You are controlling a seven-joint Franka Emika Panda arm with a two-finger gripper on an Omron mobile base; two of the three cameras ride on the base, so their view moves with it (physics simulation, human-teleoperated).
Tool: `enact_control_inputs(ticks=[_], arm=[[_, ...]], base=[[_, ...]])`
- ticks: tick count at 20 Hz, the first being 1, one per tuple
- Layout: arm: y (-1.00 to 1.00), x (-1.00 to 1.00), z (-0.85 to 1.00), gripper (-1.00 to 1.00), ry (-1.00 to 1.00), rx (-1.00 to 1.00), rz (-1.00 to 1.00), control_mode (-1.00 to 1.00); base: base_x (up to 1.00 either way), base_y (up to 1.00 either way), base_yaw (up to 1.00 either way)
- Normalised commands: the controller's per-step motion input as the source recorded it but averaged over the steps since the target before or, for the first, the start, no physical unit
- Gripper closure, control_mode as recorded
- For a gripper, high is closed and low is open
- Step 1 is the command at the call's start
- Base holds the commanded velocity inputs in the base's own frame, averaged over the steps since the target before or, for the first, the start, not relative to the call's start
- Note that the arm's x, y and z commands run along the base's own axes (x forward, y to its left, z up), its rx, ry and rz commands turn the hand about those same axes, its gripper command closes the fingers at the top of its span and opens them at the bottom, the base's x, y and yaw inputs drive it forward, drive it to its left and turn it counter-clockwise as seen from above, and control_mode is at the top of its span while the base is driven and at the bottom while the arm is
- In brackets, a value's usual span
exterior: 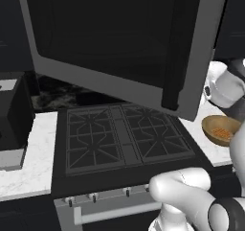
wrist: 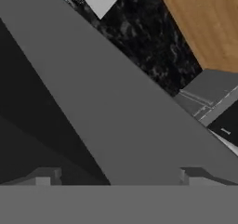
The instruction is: Open the microwave, place the bowl with waffle inside the microwave, then close the microwave door and turn it on.
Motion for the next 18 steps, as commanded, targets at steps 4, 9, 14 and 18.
enact_control_inputs(ticks=[4, 9, 14, 18], arm=[[1.0, -0.39, 0.0, -1.0, 0.11, 0.05, 0.47, -1.0], [1.0, -0.46, 0.0, -1.0, 0.01, 0.02, 0.33, -1.0], [1.0, -0.59, 0.0, -1.0, -0.06, 0.0, 0.1, -1.0], [0.49, -0.08, 0.0, -1.0, -0.03, 0.01, -0.04, -1.0]], base=[[0.0, 0.0, 0.0], [0.0, 0.0, 0.0], [0.0, 0.0, 0.0], [0.0, 0.0, 0.0]])
